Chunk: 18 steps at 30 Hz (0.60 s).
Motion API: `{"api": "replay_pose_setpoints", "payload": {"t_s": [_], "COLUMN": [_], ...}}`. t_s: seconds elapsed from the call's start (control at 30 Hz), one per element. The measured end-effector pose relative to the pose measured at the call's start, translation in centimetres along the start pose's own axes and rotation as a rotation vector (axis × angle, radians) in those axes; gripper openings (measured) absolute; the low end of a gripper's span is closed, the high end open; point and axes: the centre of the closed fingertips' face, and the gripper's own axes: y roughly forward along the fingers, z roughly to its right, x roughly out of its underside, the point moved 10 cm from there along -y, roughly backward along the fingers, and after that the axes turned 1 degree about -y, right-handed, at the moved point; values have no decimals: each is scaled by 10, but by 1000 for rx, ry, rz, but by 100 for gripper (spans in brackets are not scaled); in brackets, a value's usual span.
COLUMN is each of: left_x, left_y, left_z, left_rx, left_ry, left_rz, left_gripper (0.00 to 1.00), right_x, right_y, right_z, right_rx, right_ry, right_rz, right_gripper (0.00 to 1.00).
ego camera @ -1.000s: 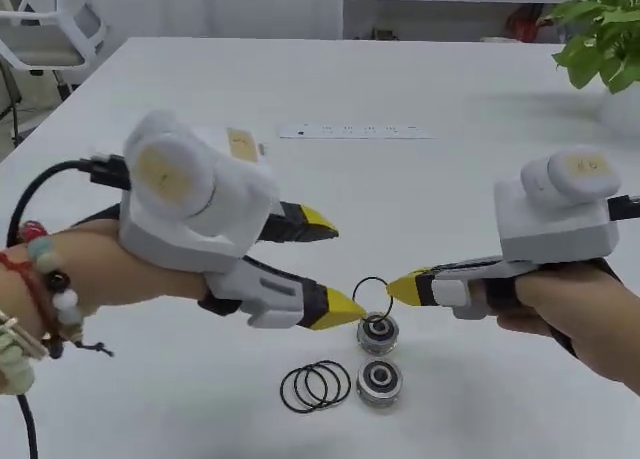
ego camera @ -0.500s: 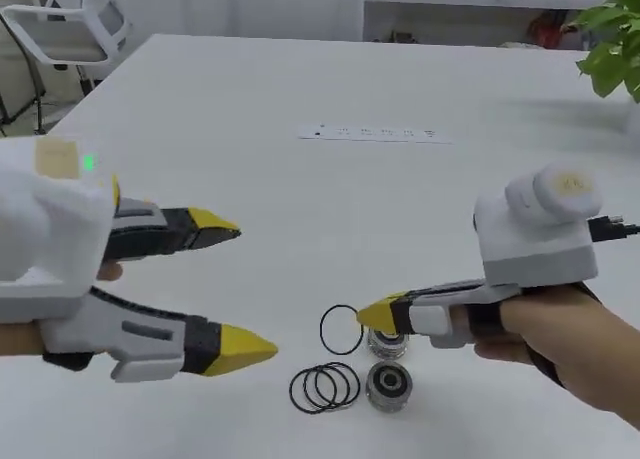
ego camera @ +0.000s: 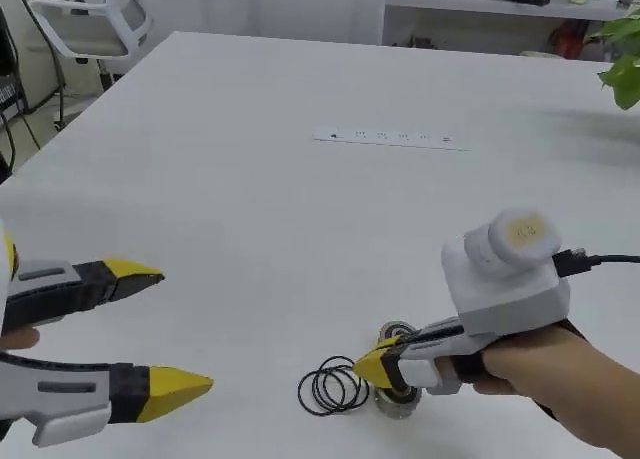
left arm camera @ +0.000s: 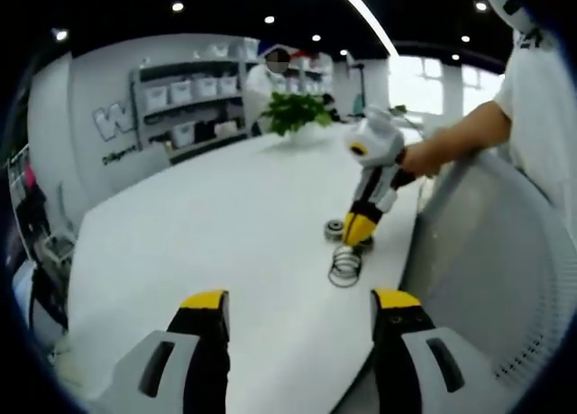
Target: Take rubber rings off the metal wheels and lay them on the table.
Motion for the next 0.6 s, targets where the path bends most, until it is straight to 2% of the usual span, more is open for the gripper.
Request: {"api": "replay_pose_setpoints", "payload": {"t_s": [0.1,0.33,0.6], "left_x": [4,8,11], "left_y": [0,3,2], "left_z": [3,11,14], "left_rx": [-2,5,4], "left_ry": [-9,-46,-64], "left_rz": [-10,13,20], "left_gripper": [64,65,65], "right_x": [-2,0,-4], "right_y": [-3,-10,-23], "right_z": [1,4,-3], "right_rx": [5,23,2], "right_ry": [3,-3,-41], "right_rz": [10,1,20], "right_gripper": [1,2,7]}}
